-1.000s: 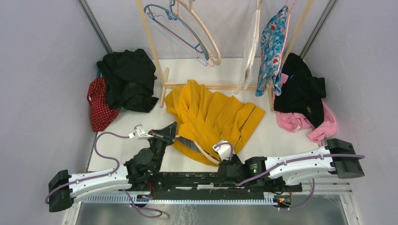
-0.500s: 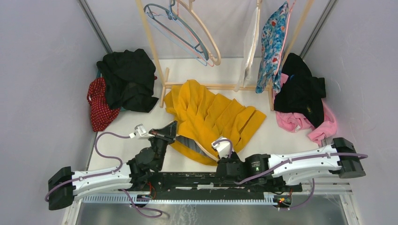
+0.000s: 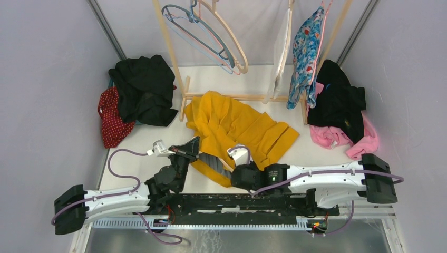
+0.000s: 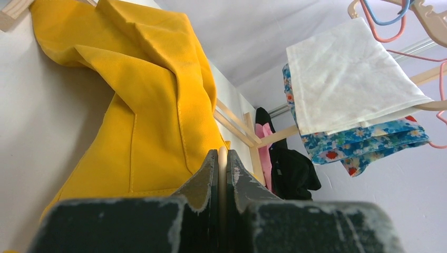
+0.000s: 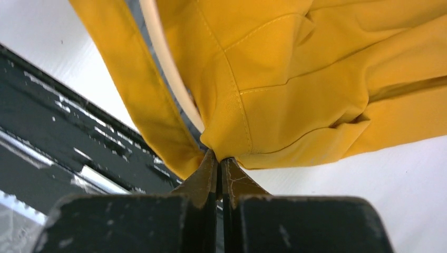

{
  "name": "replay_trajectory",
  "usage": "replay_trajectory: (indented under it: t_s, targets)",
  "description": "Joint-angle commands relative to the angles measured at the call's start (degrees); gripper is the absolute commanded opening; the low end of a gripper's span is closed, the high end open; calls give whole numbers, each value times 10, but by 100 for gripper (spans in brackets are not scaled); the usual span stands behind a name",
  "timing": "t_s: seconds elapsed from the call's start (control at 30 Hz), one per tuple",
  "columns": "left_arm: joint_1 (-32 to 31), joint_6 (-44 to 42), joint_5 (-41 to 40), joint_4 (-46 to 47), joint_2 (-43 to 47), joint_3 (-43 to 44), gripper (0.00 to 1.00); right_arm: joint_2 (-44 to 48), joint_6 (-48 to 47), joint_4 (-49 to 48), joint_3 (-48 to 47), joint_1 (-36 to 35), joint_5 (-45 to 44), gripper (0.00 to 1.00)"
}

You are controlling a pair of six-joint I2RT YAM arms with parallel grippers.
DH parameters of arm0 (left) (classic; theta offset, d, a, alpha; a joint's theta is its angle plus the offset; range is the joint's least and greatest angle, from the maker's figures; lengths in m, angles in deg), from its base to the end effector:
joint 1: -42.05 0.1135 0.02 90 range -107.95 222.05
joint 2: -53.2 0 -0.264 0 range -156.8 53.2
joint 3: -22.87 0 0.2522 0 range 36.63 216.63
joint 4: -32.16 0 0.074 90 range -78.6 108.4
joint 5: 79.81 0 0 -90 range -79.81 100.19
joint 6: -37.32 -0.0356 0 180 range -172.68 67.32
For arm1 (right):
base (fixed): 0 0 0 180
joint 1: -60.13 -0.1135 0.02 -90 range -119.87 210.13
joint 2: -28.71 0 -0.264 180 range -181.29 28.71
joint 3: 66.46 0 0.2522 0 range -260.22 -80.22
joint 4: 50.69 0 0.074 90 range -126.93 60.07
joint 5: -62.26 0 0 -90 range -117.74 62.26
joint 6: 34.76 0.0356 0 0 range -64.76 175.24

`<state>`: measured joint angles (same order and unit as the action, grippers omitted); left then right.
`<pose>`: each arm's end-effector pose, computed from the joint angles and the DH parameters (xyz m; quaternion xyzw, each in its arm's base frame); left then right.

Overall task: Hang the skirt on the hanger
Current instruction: Hang the skirt on the hanger.

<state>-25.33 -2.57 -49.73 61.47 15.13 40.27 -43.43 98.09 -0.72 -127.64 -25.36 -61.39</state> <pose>0.0819 -0.1164 0.2011 -0.2896 0.6152 -0.3928 0.6192 0.0383 0.2347 0.2262 -0.2692 0.8896 0.0941 0.3569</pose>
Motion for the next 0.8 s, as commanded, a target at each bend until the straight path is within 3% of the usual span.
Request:
replay_trajectory:
  t_s: [0.0,0.5,0.77]
  targets:
    - [0,33,-8,22,24,-2,3,-22,-55,-71,-59,44,17,1]
    - [-11,93,12,-104,53,-3,3,-148,-164,-151,-199,97,59,1]
    - [-12,118,22,-180,76,1,3,-145,-221,-314,-104,127,163,1]
